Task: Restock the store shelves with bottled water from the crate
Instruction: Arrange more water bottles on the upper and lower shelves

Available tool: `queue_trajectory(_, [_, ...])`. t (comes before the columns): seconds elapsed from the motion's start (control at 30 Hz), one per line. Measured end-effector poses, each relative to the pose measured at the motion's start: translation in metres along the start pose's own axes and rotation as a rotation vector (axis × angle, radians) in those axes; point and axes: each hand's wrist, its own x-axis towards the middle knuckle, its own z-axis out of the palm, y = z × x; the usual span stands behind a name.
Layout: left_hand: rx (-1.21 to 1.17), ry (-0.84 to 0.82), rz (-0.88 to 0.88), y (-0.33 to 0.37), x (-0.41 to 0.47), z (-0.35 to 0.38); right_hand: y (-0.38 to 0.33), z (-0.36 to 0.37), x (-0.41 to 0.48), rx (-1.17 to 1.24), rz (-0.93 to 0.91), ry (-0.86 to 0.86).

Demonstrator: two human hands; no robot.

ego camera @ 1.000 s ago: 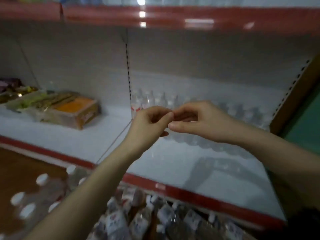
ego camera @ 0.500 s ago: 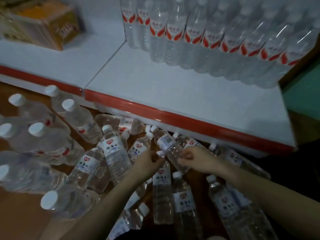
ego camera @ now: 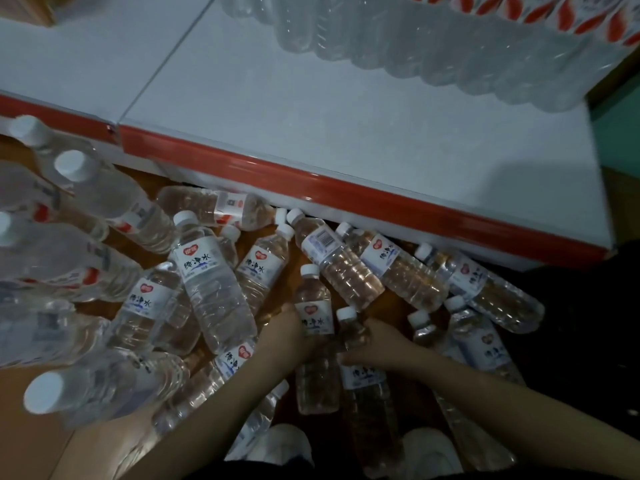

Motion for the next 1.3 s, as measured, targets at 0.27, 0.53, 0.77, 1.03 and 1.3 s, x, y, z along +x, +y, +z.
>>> queue_trajectory(0.27, [0.055, 0.088, 0.057, -0.005, 0.002, -0.001, -0.001, -0.012, -0.01, 0.131, -0.027, 0.019])
queue_trajectory(0.53, [-0.15, 0.158, 0.23, 0.0, -0.01, -0.017, -0.032, -0.027, -0.021, 0.171, -0.166, 0.024])
queue_trajectory(0.77, [-0.613, 0.029, 0.292, 0.0, -0.041, -0.036, -0.083, -0.049, -0.027, 0.275, -0.317, 0.133])
queue_trajectory(1.03, [-0.73, -0.022, 0.339, -0.006, -0.045, -0.042, -0.104, -0.046, -0.037, 0.424, -0.372, 0.139])
queue_trajectory(1.3, [-0.991, -0.005, 0.363, -0.006, -0.048, -0.063, -0.095, -0.049, -0.047, 0.436, -0.324, -0.146])
